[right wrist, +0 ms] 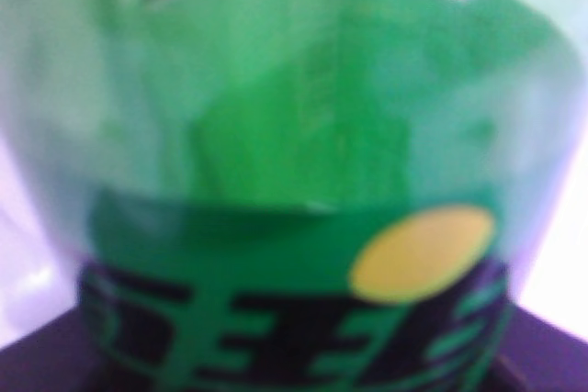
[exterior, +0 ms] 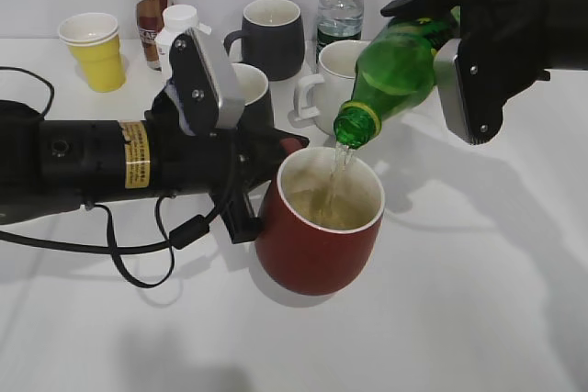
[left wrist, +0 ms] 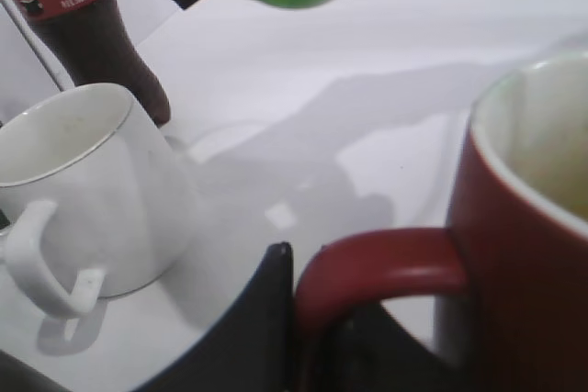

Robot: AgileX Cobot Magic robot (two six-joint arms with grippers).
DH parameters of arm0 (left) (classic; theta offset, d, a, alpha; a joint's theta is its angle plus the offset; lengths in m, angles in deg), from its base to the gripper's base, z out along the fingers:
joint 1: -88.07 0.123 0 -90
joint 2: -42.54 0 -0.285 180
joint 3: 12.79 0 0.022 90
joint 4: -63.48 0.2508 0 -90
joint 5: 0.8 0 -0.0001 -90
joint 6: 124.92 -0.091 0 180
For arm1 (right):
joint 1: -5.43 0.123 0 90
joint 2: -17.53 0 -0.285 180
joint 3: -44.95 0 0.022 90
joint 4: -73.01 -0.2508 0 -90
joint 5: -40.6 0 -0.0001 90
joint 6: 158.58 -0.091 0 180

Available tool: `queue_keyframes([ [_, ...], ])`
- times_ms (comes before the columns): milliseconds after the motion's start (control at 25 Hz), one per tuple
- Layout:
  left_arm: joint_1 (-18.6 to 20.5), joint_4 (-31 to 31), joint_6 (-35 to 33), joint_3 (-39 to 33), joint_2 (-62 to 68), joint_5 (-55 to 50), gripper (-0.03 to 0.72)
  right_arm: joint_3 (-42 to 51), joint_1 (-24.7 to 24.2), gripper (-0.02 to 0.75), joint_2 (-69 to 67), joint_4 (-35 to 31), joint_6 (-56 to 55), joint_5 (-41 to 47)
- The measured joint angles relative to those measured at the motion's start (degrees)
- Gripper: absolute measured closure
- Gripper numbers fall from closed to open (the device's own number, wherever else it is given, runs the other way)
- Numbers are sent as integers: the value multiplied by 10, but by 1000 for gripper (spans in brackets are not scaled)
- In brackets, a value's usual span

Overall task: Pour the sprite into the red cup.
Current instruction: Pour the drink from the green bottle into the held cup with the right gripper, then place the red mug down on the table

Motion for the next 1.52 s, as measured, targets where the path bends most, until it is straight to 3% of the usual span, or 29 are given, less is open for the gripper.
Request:
queue_keyframes([
  [240,0,-3,0,0,0,0,639,0,0,309,0,0,-41,0],
  [800,0,-78,-1,0,-23,-4,639,1,0,309,0,25,-311,0],
  [920,8,-100,-1,-4,-47,-7,639,1,0,309,0,-30,-366,-5],
  [1080,36,-138,-1,-23,-86,-14,639,1,0,309,0,-164,-405,-23],
  [1280,99,-173,-2,-46,-144,-37,639,1,0,309,0,-339,-425,-26],
  [1520,189,-177,-2,-47,-185,-60,639,2,0,309,-1,-474,-427,-39],
])
